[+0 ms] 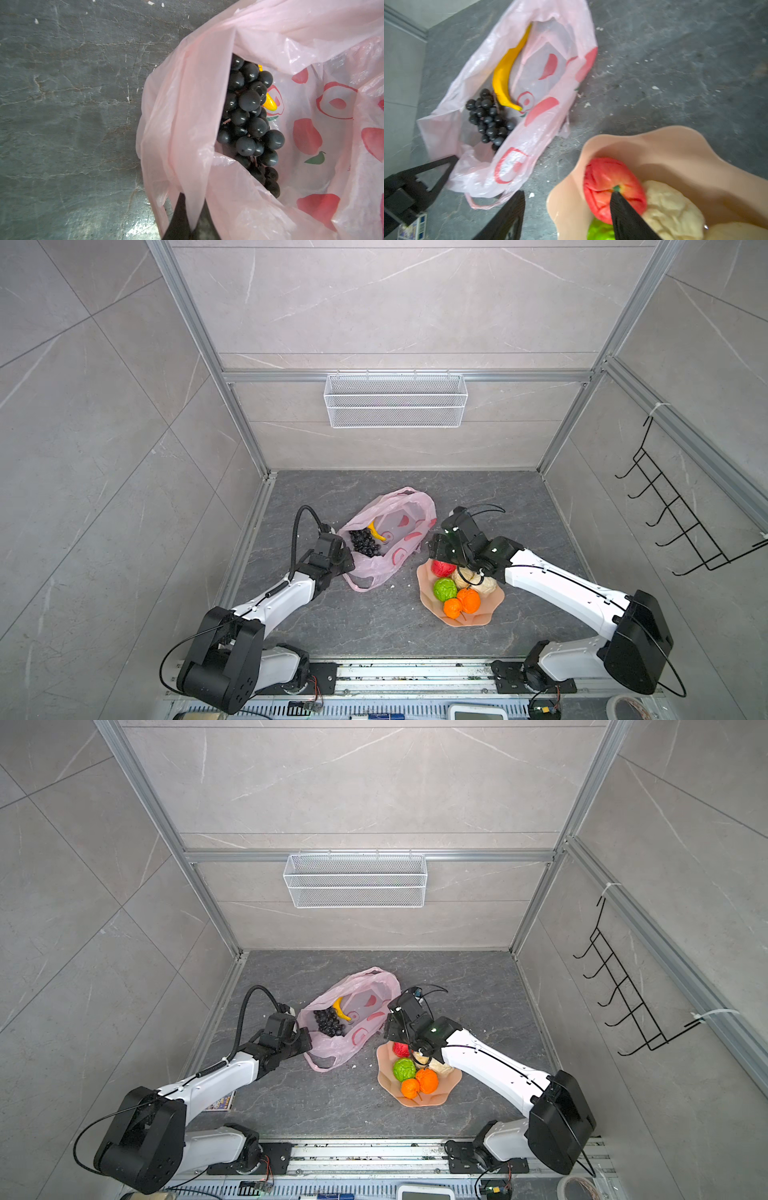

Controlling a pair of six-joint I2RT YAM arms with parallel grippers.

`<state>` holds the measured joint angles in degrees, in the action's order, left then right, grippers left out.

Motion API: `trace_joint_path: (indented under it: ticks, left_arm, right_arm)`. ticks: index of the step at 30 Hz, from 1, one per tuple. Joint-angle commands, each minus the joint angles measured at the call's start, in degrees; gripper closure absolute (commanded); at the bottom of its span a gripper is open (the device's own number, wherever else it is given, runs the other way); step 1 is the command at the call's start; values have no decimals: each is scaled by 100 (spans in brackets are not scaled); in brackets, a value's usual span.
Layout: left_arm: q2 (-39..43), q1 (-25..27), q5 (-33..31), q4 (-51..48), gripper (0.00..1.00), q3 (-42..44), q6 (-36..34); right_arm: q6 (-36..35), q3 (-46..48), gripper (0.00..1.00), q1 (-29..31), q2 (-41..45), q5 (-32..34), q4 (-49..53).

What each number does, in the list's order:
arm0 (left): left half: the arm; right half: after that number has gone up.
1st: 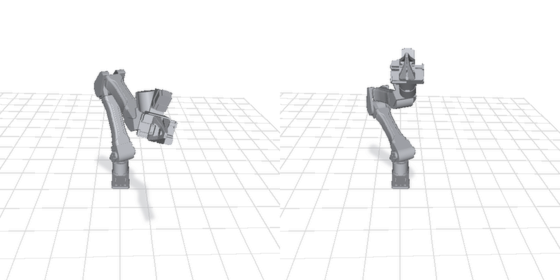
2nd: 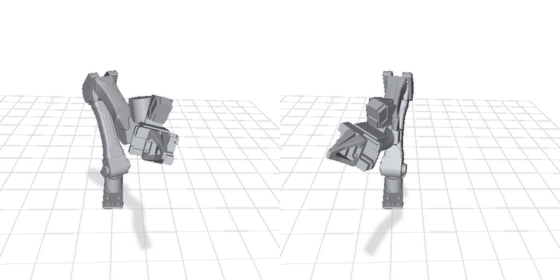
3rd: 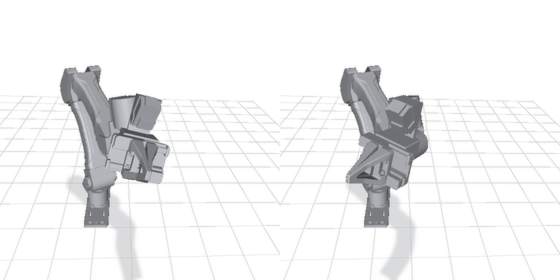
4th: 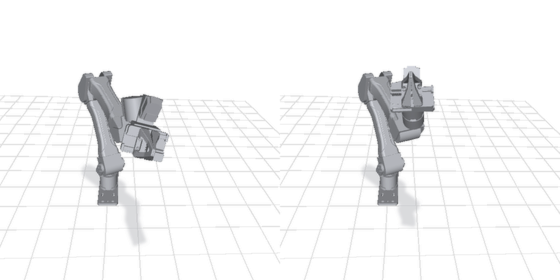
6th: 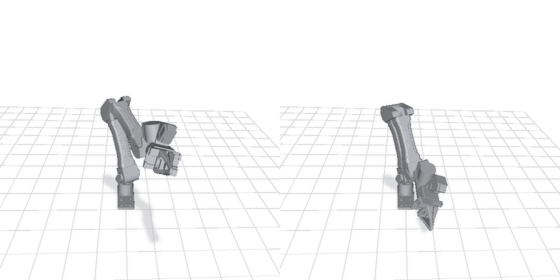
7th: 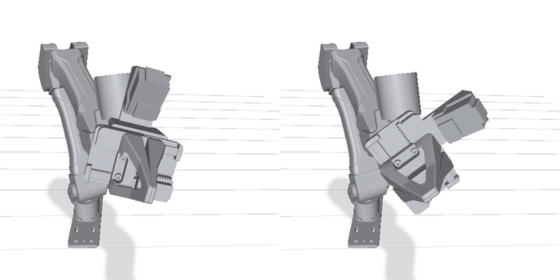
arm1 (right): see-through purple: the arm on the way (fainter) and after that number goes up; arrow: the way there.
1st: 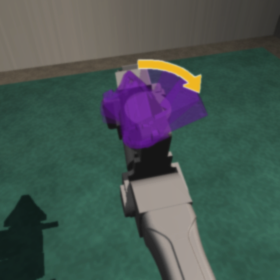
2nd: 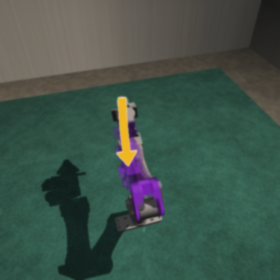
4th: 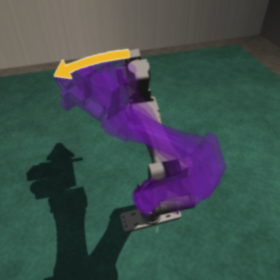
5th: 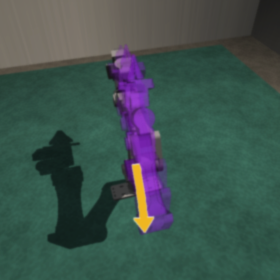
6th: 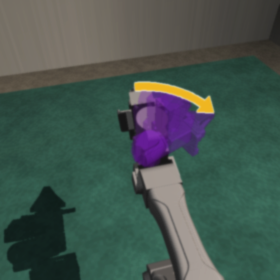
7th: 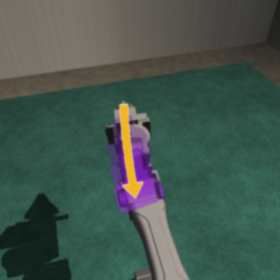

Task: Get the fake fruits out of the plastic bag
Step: 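Move the open right gripper back into the bag toward the grapes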

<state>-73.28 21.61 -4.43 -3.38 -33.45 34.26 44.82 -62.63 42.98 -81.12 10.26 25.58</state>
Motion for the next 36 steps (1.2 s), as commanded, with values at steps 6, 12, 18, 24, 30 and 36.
trace_joint_path:
  ticks: [6,12,18,24,30,36]
  left_arm:
    - [247,49,60,-15,97,-34,-3]
    - [285,50,121,-86,97,-53,-75]
    - [294,46,171,-100,97,-57,-95]
    - [438,46,154,-93,97,82,-8]
    - [542,50,196,36,97,310,63]
    - [596,46,240,124,97,493,80]
  right_arm:
    - [-602,-1298,40,171,-1709,-728,-682]
    - [-1035,-2317,41,165,-2998,-872,-676]
    - [-1376,-3400,43,136,-4128,-845,-478]
    - [-1584,-4053,48,94,-4911,-657,-623]
    - [-1746,-4495,50,84,-5275,-599,-721]
    - [-1769,-5077,46,92,-5692,-569,-492]
